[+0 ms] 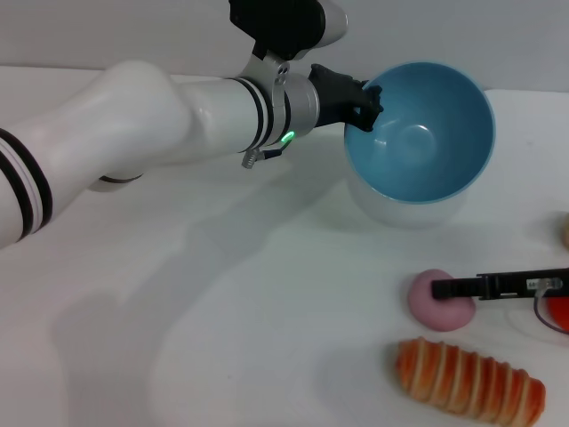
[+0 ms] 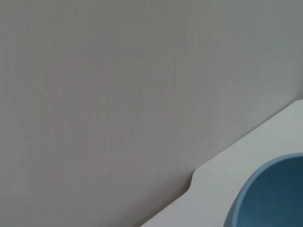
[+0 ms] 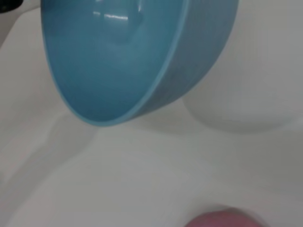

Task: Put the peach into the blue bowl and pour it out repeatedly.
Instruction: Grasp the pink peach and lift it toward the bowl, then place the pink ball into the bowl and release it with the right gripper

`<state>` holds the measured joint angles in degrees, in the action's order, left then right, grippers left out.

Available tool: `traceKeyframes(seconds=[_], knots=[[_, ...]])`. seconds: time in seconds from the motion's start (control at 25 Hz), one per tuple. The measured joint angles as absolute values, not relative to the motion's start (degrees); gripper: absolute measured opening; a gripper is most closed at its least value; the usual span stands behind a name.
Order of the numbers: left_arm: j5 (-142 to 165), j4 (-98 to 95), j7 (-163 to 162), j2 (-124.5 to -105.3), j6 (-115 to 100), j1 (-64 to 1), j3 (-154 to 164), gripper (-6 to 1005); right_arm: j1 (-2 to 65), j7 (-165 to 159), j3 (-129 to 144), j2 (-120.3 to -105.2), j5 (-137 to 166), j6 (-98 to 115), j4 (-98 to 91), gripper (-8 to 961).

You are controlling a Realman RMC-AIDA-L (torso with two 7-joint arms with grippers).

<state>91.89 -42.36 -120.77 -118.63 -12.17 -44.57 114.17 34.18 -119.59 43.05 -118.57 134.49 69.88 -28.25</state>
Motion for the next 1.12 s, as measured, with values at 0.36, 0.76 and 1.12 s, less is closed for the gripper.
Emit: traceKeyframes(seconds=[0.36, 0.76, 1.12], knots=[[91.8, -42.3, -120.7, -118.65, -11.9, -44.5, 114.2, -1, 34.3, -118.6, 44.9, -118.58, 134.2, 69.8, -29.1, 365], [91.6, -40.9, -121.2, -118.60, -11.6, -44.1, 113.9, -1, 34.4, -116.3, 45.0, -118.64, 128.1, 82.2, -42.4, 124], [92.1, -39.0, -124.8, -118.43, -16.3, -44.2, 114.0, 0, 34.8, -121.1, 41.1, -118.24, 123.0, 93.7, -62.7, 60]])
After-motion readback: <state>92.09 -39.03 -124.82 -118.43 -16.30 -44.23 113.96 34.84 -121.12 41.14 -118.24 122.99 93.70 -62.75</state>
